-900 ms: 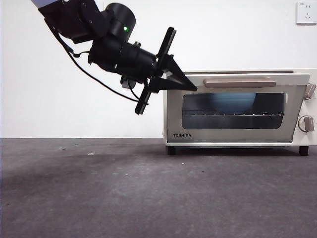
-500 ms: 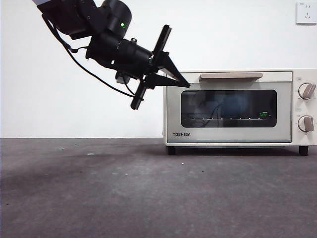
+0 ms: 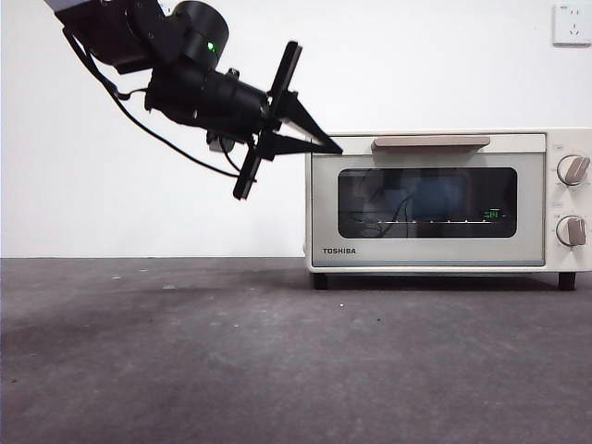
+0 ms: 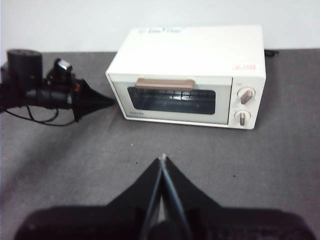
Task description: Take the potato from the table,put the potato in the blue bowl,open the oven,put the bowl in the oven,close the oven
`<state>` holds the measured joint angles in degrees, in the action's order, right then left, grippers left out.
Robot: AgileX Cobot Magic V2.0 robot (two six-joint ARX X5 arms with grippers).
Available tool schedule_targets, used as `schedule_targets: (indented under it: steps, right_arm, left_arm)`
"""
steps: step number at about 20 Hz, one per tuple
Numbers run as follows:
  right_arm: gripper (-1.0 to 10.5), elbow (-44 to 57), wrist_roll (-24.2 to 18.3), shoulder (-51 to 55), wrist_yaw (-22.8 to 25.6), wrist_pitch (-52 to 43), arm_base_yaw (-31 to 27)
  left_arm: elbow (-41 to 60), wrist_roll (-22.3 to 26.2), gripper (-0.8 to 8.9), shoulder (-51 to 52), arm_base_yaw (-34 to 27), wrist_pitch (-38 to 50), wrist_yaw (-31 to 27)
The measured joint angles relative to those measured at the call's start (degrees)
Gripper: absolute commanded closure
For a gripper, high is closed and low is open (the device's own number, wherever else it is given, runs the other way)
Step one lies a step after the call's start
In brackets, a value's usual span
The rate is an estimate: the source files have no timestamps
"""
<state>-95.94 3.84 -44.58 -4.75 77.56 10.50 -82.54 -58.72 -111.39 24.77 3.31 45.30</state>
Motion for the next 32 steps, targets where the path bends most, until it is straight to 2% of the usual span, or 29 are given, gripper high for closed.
schedule_targets:
  steps: [4,7,12,16,20,22,24,27,32]
  right_arm:
    - [9.5,0.4,-0.1,0.0,0.8,0.0,0.0]
    - [9.5,0.4,-0.2,0.0,1.9,0.0,0.0]
    - [9.5,0.4,-0.2,0.0,1.9,0.0,0.0]
    - [9.5,0.4,-0.2,0.0,1.9,0.0,0.0]
    - [9.5,0.4,-0.2,0.0,2.0,0.0,0.0]
    - [9.5,0.4,-0.2,0.0,2.0,0.0,0.0]
    - [9.5,0.4,-0.2,0.0,1.9,0.0,0.0]
    - [9.5,0.4,-0.2,0.0,1.9,0.0,0.0]
    - [9.5,0.4,-0.2,0.0,2.0,0.0,0.0]
  left_arm:
    - [0.0,3.8,8.19,4.8,0.0,-1.3,0.9]
    - [0.0,8.5,8.19,11.0,0.0,-4.5,-0.3]
    - [0.0,20.3,8.19,22.3,0.0,-15.3,-5.7]
    - [0.0,32.2,8.19,31.6,0.0,-26.6,-14.3]
    - [0.0,45.0,8.18,41.7,0.0,-37.7,-27.8]
    - [0.0,49.3,8.18,45.9,0.0,-42.6,-33.8]
    - [0.0,52.3,8.18,49.7,0.0,-47.8,-38.8]
    - [0.0,54.3,8.18,53.9,0.0,-54.8,-43.4]
    - [0.0,55.1,8.18,59.2,0.0,-63.4,-45.1]
